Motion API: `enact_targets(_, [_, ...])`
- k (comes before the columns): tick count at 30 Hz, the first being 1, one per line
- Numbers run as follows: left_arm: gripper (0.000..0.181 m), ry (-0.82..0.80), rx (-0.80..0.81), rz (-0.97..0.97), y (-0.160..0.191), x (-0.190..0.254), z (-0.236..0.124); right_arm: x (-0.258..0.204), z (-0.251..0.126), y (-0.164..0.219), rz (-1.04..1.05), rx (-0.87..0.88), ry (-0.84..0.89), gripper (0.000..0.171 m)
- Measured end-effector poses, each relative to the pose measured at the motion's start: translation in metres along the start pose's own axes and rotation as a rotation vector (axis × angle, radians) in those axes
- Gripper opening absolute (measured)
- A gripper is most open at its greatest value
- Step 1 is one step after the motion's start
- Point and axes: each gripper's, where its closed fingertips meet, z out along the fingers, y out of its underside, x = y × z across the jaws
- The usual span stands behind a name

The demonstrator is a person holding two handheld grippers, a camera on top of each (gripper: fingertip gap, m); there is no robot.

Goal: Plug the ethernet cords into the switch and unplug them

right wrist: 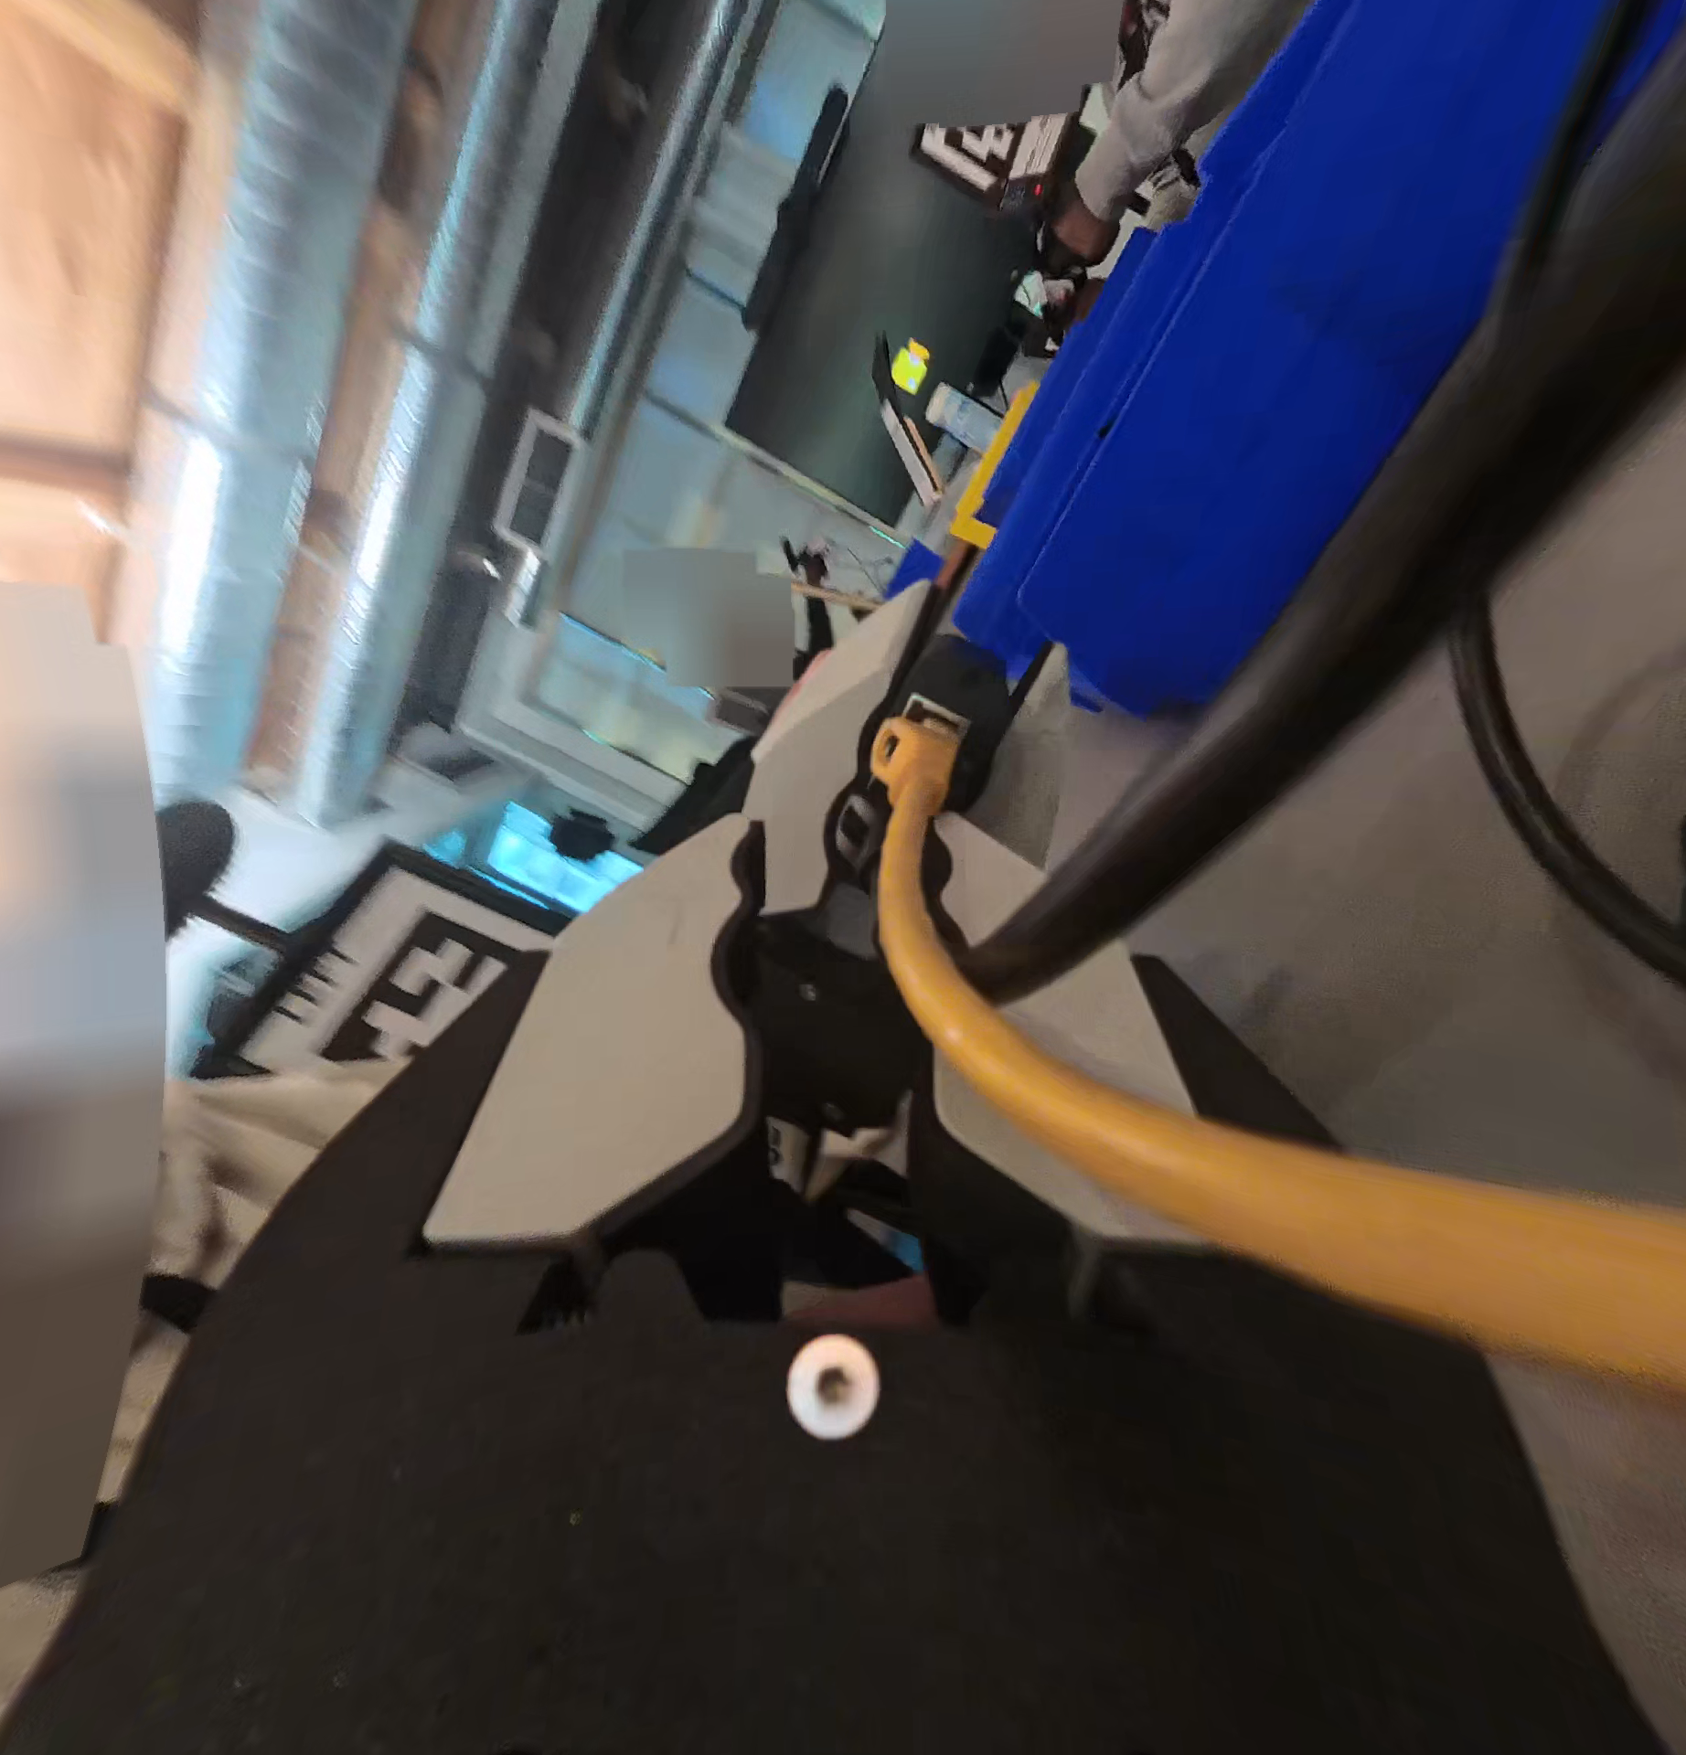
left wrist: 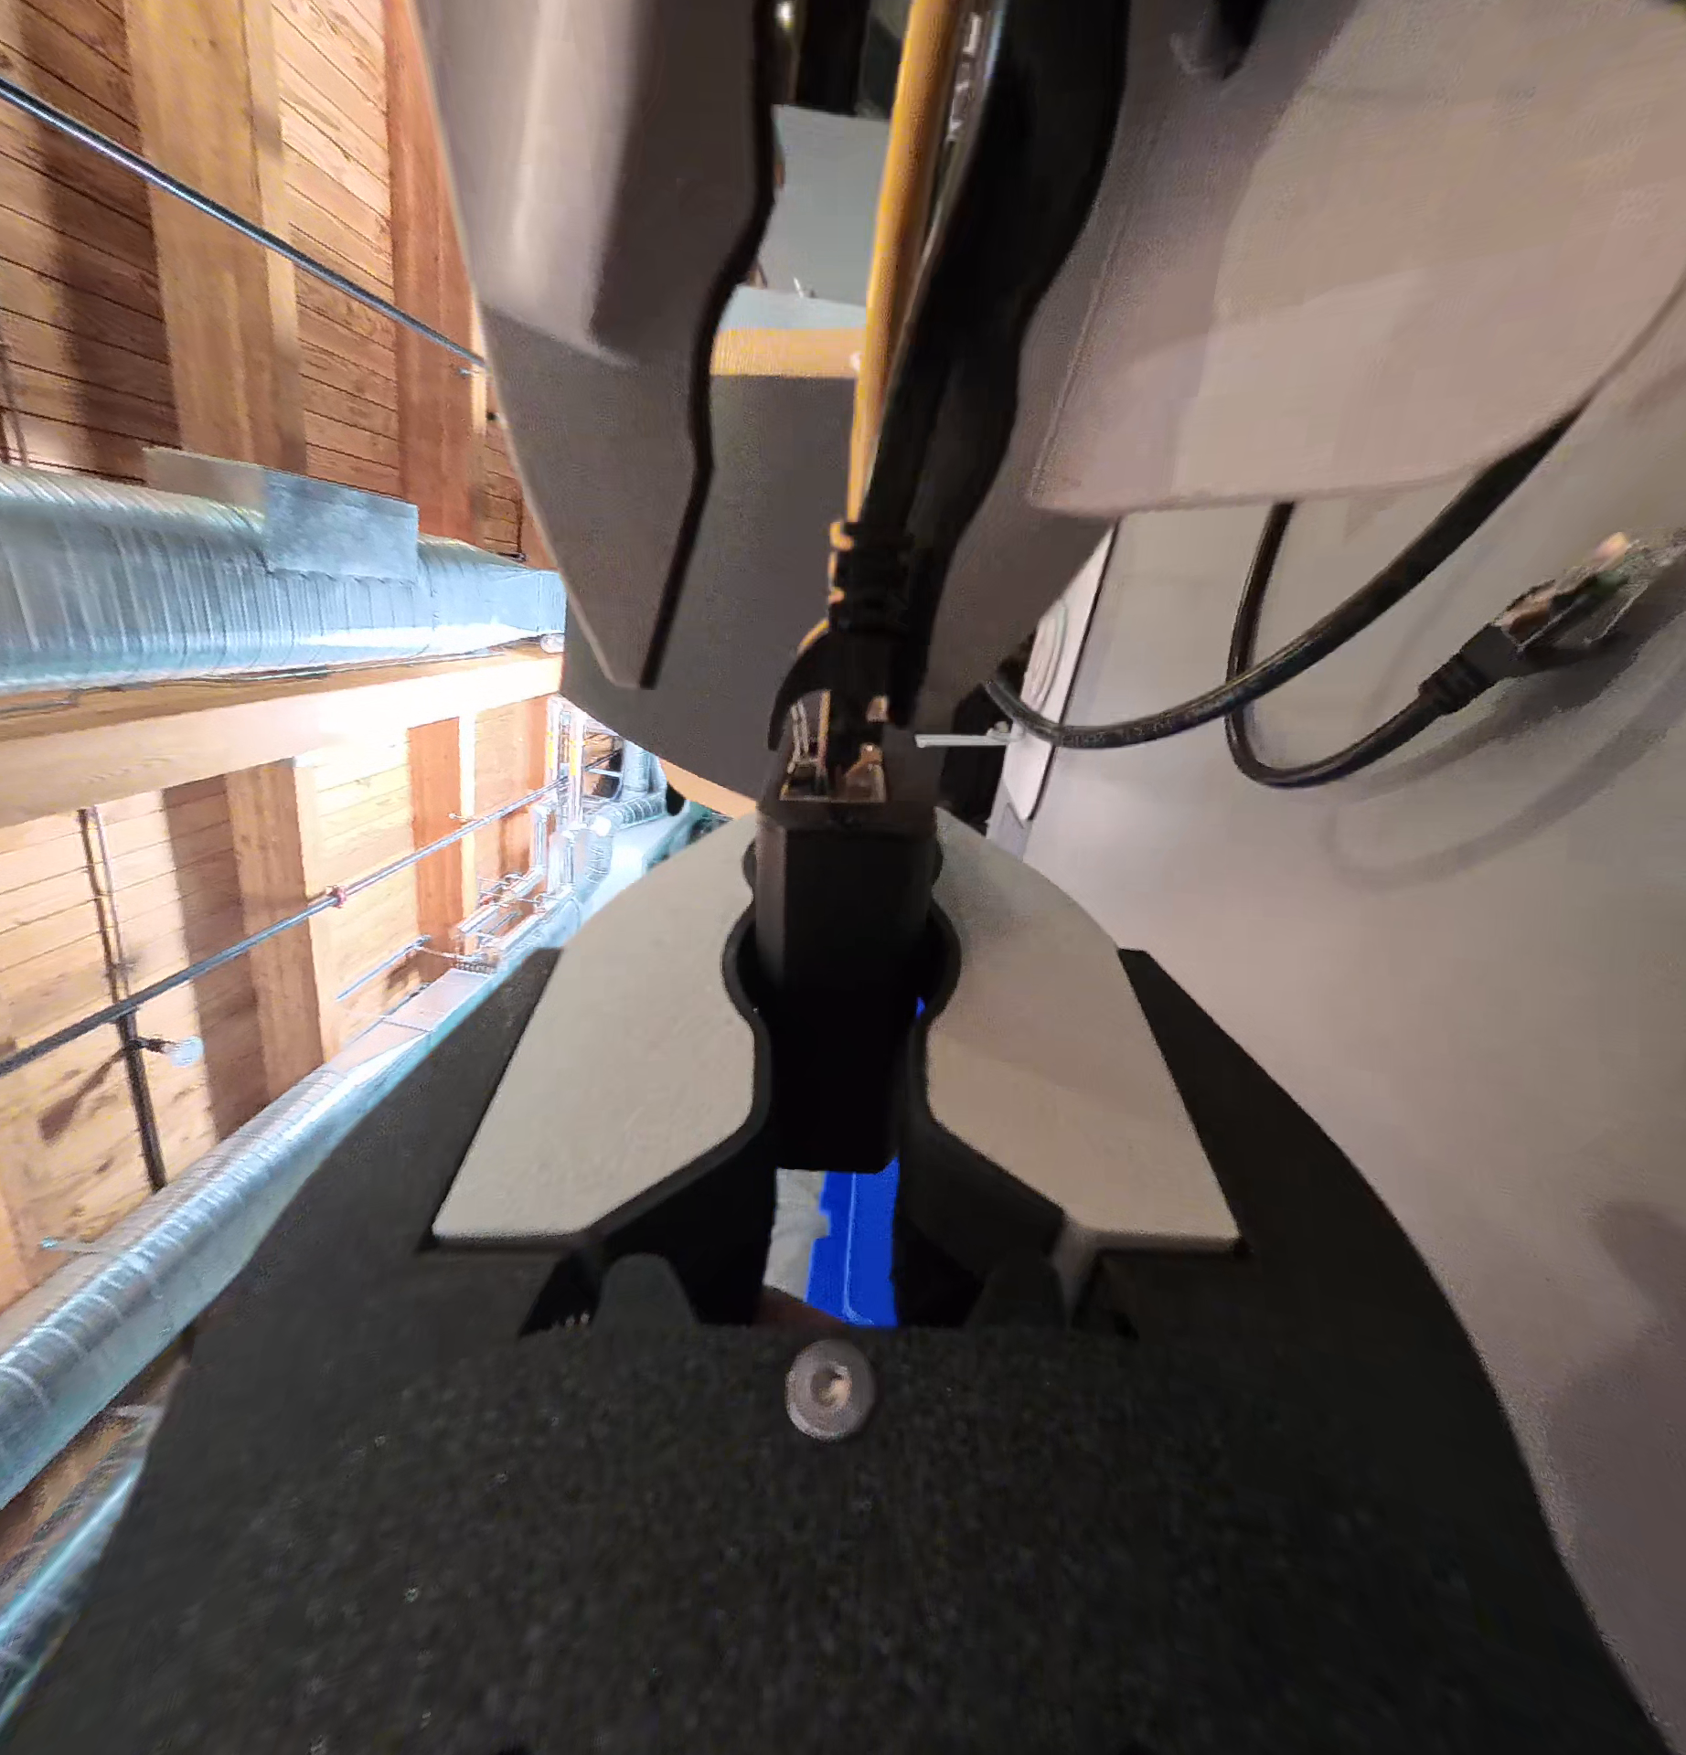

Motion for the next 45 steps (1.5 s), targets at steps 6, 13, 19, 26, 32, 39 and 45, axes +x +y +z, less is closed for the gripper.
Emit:
enact_targets(6, [0.025, -0.019, 0.015, 0.075, -0.003, 0.005, 0.0, 0.014, -0.001, 0.004, 0.144, 0.056, 0.008, 0.015])
enact_targets(13, [0.025, -0.003, 0.019, 0.08, -0.009, 0.012, 0.001, 0.019, -0.005, 0.004, 0.188, 0.059, 0.007, 0.014])
enact_targets(19, [0.026, -0.04, 0.035, 0.108, -0.013, 0.007, -0.002, 0.02, -0.007, 0.009, -0.001, 0.007, 0.096, 0.015])
enact_targets(26, [0.027, -0.064, 0.081, 0.144, -0.018, 0.012, 0.002, 0.024, -0.013, 0.011, 0.043, 0.0, 0.089, 0.163])
enact_targets(32, [0.025, -0.078, -0.06, -0.046, 0.031, -0.026, 0.014, 0.046, -0.067, -0.014, 0.136, 0.163, 0.13, 0.011])
enact_targets(39, [0.025, 0.053, -0.119, -0.127, 0.029, -0.002, 0.022, 0.092, -0.064, 0.028, -0.051, -0.215, 0.537, 0.045])
enact_targets(45, [0.025, 0.173, -0.104, -0.197, 0.033, 0.019, 0.018, 0.071, -0.078, 0.047, -0.363, -0.447, 0.663, 0.055])
